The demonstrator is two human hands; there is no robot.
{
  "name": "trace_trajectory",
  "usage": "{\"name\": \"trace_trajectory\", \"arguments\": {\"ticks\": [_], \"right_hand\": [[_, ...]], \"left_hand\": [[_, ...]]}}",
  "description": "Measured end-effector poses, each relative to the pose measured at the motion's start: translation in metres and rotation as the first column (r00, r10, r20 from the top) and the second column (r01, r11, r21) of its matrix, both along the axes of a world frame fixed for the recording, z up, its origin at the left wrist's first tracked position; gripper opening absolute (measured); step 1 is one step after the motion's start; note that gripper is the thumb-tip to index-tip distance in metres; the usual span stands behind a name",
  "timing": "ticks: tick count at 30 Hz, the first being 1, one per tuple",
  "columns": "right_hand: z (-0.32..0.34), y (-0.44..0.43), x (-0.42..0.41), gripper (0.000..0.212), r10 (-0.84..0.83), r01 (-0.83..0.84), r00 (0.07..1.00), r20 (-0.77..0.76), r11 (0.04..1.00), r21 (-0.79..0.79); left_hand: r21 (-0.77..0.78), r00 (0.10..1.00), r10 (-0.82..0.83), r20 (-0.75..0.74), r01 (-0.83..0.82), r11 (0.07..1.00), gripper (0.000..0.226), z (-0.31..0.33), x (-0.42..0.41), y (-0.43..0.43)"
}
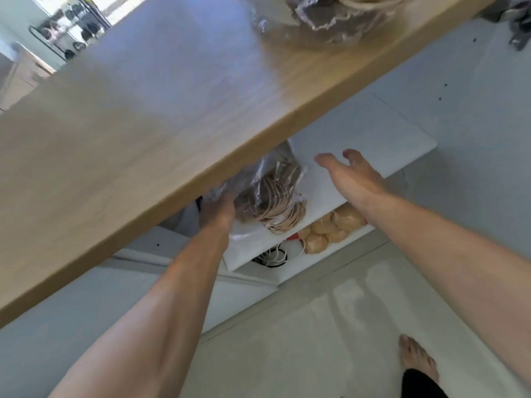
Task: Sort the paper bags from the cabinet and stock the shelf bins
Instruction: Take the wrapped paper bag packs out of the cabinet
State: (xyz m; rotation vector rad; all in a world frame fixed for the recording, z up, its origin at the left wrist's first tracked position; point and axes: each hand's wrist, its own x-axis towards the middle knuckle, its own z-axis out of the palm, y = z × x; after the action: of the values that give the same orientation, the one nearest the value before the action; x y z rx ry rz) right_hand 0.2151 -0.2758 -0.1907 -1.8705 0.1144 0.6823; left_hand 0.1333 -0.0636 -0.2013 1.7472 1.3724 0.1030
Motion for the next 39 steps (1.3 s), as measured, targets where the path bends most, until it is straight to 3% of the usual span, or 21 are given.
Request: {"name": "trace_trajectory", "arguments": {"ticks": [9,16,19,21,22,25,29,31,35,39], "right_hand": [[-0.051,0.072,0.060,0.090,0.247,-0.237,0.963,0.105,0.966,-0.101],[-0.097,0.122,0.075,0.101,0.291,-0.290,0.957,-0.009,0.953,-0.090],[-0.113,0.137,0.082,0.079,0.360,-0.354,0.933,-0.010,0.911,-0.213],[-0.121,0.141,0.084,0.093,0.382,-0.377,0.924,-0.024,0.898,-0.225],[-0.125,0.140,0.083,0.103,0.364,-0.363,0.931,-0.029,0.912,-0.193],[-0.126,0.132,0.075,0.089,0.268,-0.274,0.960,-0.081,0.960,-0.064],[-0.127,0.118,0.063,0.097,0.172,-0.169,0.975,-0.142,0.985,0.030],[-0.121,0.111,0.056,0.097,0.129,-0.127,0.983,-0.133,0.992,0.022],[-0.099,0.095,0.036,0.093,0.118,-0.124,0.988,-0.104,0.991,-0.057],[-0.071,0.067,0.007,0.090,0.112,-0.118,0.992,-0.066,0.987,-0.105]], "left_hand": [[-0.032,0.983,0.168,-0.071,-0.171,0.985,0.069,-0.072,0.022,0.074],[-0.161,0.995,0.088,-0.041,-0.093,0.983,0.033,-0.091,0.023,0.086],[-0.230,0.996,0.087,-0.018,-0.089,0.969,0.033,-0.095,0.019,0.087],[-0.273,0.994,0.106,0.032,-0.094,0.957,0.029,-0.100,0.019,0.085],[-0.309,0.991,0.117,0.070,-0.090,0.947,0.025,-0.104,0.019,0.083],[-0.360,0.983,0.117,0.144,-0.058,0.931,0.025,-0.104,0.018,0.072],[-0.349,0.981,0.099,0.168,-0.035,0.936,0.011,-0.097,0.015,0.061],[-0.363,0.977,0.087,0.193,-0.011,0.932,0.012,-0.094,0.009,0.056],[-0.389,0.974,0.043,0.224,0.049,0.920,0.036,-0.092,-0.010,0.046],[-0.422,0.967,0.030,0.253,0.082,0.903,0.037,-0.086,-0.033,0.027]]}}
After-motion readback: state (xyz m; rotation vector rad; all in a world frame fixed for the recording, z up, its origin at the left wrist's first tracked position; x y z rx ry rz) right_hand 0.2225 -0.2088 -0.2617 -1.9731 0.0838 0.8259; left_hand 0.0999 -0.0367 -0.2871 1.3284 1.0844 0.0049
